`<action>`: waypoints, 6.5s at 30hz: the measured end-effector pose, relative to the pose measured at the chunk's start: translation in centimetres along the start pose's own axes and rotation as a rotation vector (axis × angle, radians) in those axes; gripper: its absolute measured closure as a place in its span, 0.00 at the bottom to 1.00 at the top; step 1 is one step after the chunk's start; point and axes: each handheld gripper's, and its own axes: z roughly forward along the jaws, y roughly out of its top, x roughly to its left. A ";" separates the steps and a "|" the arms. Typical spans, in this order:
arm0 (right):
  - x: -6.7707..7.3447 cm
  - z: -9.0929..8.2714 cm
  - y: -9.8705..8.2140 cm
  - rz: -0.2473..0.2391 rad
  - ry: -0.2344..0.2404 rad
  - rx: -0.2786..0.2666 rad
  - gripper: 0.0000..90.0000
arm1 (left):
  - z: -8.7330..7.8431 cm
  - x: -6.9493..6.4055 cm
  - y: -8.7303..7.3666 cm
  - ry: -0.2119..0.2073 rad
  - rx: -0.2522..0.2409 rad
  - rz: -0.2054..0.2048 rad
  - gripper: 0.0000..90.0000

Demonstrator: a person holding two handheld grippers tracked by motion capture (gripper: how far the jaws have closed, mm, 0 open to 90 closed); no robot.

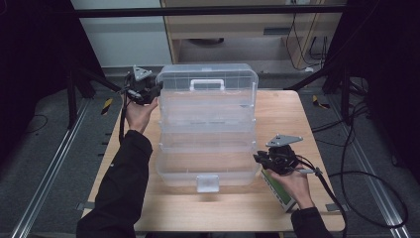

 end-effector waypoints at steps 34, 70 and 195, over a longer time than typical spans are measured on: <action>0.1 0.1 0.1 -0.014 -0.012 0.000 0.83 | 4.6 0.5 0.4 0.051 0.074 0.000 0.82; -0.1 0.2 -0.1 -0.002 0.003 -0.009 0.82 | 4.8 1.6 -0.3 0.058 0.089 -0.022 0.74; -0.8 -7.0 2.5 0.081 -0.155 0.003 0.43 | -12.4 0.5 -14.1 -0.031 0.211 -0.006 0.48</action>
